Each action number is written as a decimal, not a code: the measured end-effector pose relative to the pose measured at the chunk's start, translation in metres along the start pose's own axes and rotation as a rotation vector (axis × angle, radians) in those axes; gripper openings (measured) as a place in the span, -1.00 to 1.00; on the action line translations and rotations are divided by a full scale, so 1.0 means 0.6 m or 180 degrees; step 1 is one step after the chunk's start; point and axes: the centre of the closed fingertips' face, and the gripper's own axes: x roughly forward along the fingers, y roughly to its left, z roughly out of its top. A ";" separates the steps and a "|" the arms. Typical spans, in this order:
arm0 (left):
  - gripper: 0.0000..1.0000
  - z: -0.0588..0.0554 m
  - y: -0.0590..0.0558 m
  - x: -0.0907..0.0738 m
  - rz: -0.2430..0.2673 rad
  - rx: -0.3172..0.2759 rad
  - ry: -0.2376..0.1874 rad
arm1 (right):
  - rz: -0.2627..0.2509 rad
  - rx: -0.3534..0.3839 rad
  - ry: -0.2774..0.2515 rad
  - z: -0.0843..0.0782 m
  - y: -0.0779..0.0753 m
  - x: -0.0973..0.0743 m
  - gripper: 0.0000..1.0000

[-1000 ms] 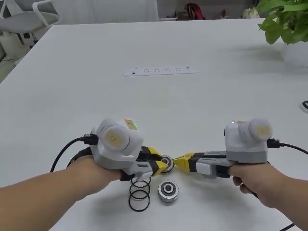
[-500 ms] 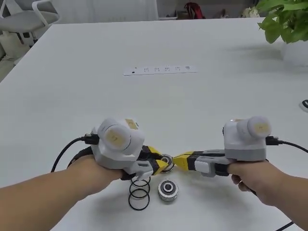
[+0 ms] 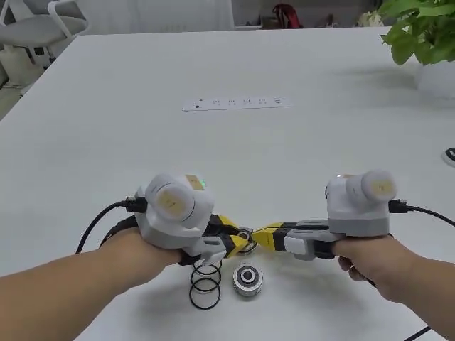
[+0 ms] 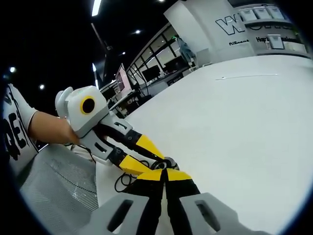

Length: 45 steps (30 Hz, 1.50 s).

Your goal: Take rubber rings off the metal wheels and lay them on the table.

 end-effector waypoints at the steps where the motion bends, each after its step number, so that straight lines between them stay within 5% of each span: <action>1: -0.76 0.000 0.000 0.000 0.0001 0.0000 0.0000 | 0.0001 0.0003 -0.0003 0.000 0.000 0.000 -1.00; 45: -0.76 0.001 0.000 0.000 0.0035 -0.0017 0.0002 | 0.0179 0.0074 -0.0102 0.008 0.024 0.006 -1.00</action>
